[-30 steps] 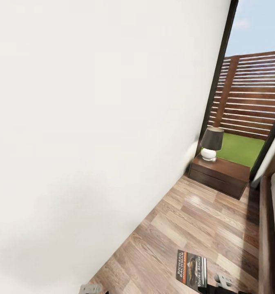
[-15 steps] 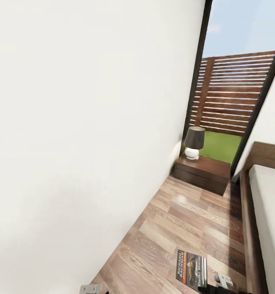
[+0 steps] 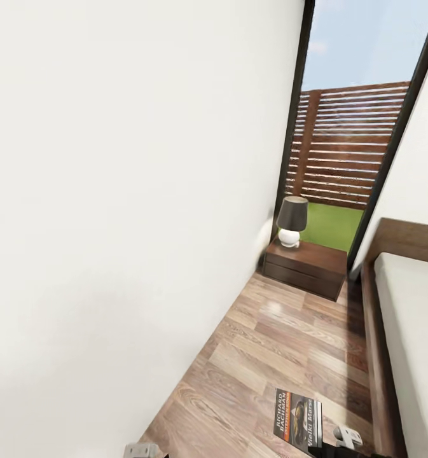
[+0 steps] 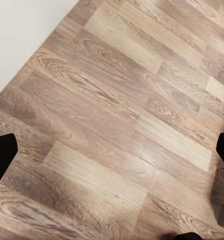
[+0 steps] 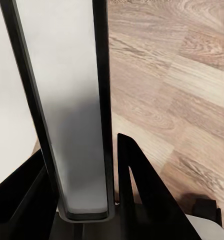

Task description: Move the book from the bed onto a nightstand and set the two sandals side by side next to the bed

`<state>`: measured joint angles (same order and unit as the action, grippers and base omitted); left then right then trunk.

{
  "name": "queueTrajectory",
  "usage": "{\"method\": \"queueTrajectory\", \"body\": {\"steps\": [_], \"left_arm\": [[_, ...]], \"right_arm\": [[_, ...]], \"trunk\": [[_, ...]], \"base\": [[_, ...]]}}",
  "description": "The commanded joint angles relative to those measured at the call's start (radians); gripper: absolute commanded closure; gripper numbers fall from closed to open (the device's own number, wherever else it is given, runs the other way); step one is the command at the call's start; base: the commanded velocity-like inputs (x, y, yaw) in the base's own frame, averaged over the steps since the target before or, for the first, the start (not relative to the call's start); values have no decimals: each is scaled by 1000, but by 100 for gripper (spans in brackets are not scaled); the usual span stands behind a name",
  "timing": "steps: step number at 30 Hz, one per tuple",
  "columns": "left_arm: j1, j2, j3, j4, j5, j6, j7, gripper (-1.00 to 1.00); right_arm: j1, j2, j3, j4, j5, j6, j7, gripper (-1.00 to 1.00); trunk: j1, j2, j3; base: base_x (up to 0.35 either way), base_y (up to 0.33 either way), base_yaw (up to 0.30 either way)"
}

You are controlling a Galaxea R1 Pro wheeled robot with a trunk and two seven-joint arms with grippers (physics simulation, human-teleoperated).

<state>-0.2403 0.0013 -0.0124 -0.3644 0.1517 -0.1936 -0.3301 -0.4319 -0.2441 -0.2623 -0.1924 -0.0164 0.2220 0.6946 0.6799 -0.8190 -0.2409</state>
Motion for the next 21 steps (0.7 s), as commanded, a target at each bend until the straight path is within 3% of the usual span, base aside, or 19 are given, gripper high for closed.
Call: {"method": "queueTrajectory", "body": {"steps": [1,21], "left_arm": [[-1,0,-1,1,9,-2,-4,-100],[-1,0,-1,1,8,-3,-4,-100]], "right_arm": [[-1,0,-6,-1,-2,10,3,100],[-1,0,-6,-1,-2,10,3,100]], "trunk": [[0,-1,-1],[0,-1,-1]], "base": [[0,0,-262],[0,0,-235]]}}
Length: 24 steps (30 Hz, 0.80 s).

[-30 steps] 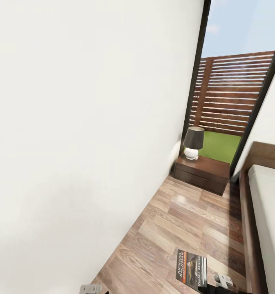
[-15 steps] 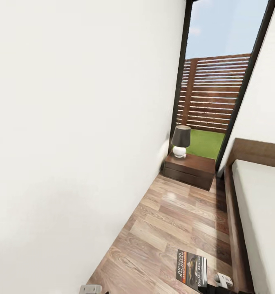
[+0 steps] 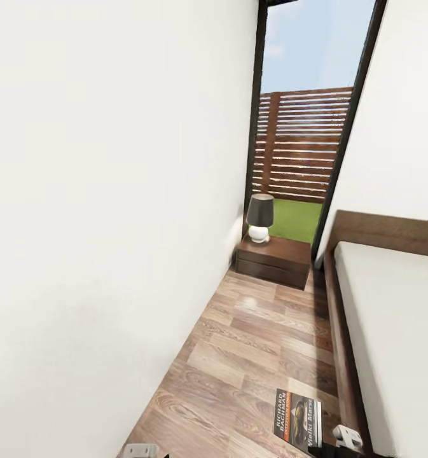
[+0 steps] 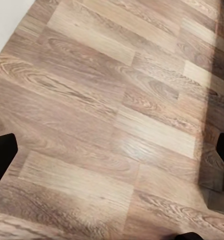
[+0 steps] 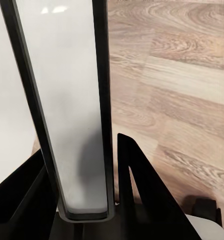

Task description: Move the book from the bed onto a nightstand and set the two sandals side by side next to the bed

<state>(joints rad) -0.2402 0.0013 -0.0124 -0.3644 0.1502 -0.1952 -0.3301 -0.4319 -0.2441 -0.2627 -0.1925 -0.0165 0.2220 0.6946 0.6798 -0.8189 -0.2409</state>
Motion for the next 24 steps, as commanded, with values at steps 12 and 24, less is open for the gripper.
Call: {"method": "queueTrajectory", "body": {"steps": [12,24], "left_arm": [[-1,0,-1,1,9,0,-4,-100],[-1,0,-1,1,9,0,-4,-100]], "right_arm": [[-1,0,-6,-1,-2,10,4,100],[-1,0,-6,-1,-3,10,4,100]], "trunk": [[0,-1,-1],[0,-1,-1]], "base": [[155,0,-159],[330,0,-6]]}}
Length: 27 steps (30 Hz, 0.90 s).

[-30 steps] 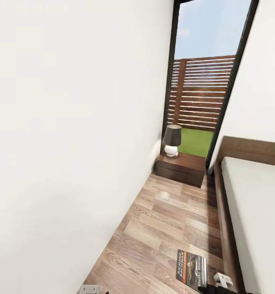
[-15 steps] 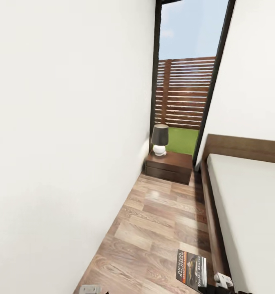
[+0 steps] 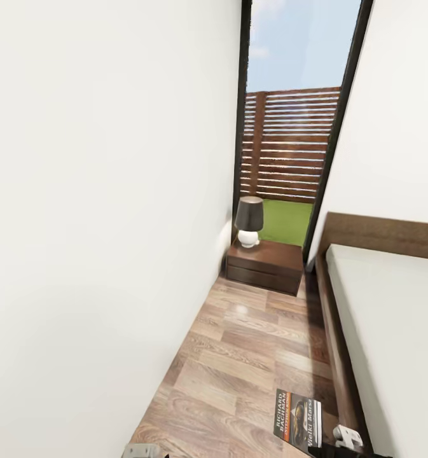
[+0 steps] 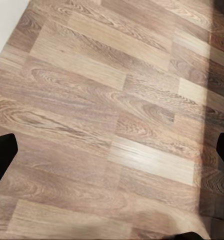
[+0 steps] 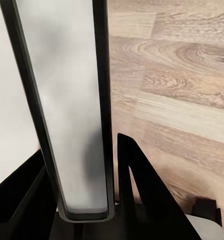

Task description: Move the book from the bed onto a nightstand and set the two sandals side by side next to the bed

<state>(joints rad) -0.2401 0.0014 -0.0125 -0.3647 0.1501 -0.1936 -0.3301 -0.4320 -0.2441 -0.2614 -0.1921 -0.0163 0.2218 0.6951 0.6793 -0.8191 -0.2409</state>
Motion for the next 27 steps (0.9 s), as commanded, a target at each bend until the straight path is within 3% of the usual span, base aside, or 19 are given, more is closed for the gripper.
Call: {"method": "queueTrajectory", "body": {"steps": [1,7,27], "left_arm": [[-1,0,-1,1,9,-1,-4,-100],[-1,0,-1,1,9,-1,-4,-100],[-1,0,-1,1,9,-1,-4,-100]], "right_arm": [[-1,0,-7,-1,-4,10,4,100],[-1,0,-7,-1,-4,10,4,100],[-1,0,-7,-1,-4,10,4,100]], "trunk": [[1,-1,-1],[1,-1,-1],[1,-1,-1]], "base": [[325,0,-69],[137,0,-177],[6,7,-250]]}}
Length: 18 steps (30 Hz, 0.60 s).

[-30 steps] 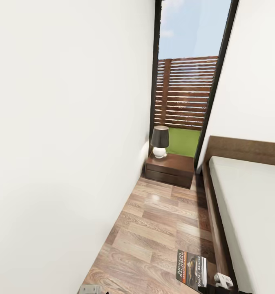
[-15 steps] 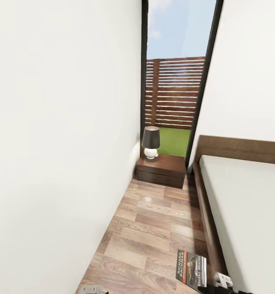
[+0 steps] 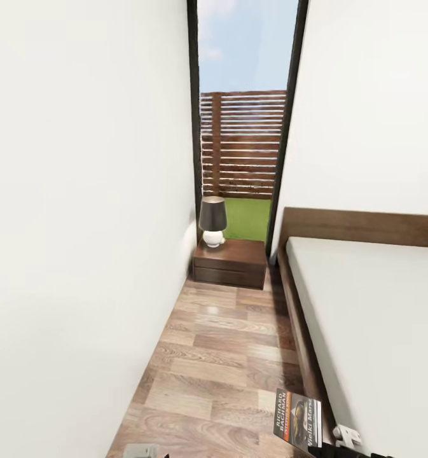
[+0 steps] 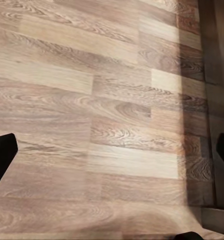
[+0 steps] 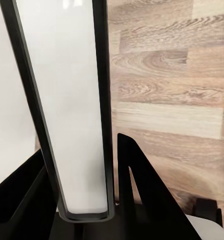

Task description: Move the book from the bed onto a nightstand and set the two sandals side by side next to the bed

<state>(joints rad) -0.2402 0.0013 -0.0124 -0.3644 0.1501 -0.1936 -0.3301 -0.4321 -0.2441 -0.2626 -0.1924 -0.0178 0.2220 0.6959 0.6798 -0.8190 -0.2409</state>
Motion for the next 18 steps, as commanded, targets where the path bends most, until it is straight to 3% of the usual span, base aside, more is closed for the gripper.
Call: {"method": "queueTrajectory", "body": {"steps": [1,10,18], "left_arm": [[-1,0,-1,1,9,-1,-4,-100],[-1,0,-1,1,9,-2,-4,-100],[-1,0,-1,1,9,-3,-4,-100]], "right_arm": [[-1,0,-6,-1,-2,10,3,100],[-1,0,-6,-1,-2,10,4,100],[-1,0,-6,-1,-2,10,4,100]], "trunk": [[0,-1,-1],[0,-1,-1],[0,-1,-1]], "base": [[103,150,-251],[123,202,-251],[8,21,-187]]}}
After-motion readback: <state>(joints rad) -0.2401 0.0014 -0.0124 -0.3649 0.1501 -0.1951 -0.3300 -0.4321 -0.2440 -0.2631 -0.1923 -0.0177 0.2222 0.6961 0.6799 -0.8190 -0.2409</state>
